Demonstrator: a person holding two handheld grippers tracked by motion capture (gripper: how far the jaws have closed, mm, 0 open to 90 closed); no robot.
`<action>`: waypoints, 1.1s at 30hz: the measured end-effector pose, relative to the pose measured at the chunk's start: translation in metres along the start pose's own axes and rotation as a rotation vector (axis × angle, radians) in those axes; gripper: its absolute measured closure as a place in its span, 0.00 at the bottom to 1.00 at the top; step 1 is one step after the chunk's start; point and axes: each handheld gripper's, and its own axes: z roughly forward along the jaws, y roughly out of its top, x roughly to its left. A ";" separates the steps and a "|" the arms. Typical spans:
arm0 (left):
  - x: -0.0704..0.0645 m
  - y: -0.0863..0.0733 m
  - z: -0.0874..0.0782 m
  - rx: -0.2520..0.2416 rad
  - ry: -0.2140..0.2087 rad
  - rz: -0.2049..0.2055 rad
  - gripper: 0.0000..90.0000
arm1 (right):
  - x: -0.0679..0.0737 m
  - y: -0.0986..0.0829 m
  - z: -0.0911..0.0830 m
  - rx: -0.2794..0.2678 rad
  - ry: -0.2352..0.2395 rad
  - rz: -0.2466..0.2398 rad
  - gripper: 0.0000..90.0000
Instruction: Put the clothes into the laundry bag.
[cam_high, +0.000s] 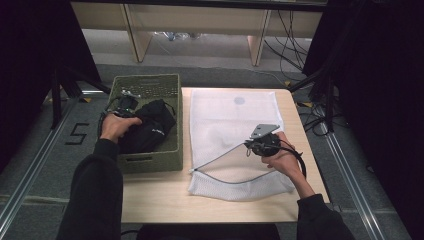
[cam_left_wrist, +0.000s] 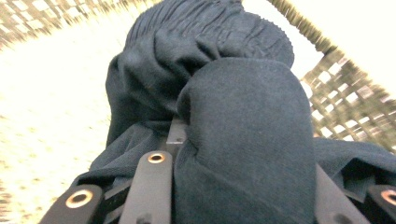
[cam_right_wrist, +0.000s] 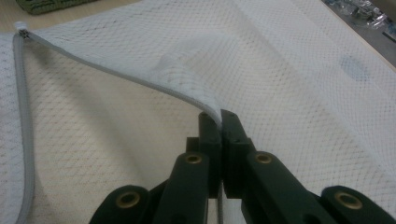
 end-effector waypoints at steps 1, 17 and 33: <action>-0.001 0.003 -0.007 -0.015 -0.008 -0.005 0.75 | 0.000 0.000 0.000 0.001 -0.002 0.004 1.00; -0.043 0.031 -0.096 -0.183 -0.119 0.054 0.75 | -0.003 0.001 -0.002 -0.017 -0.003 0.000 1.00; -0.135 0.029 -0.136 -0.261 -0.331 0.159 0.76 | -0.007 0.002 -0.006 -0.026 -0.007 0.031 1.00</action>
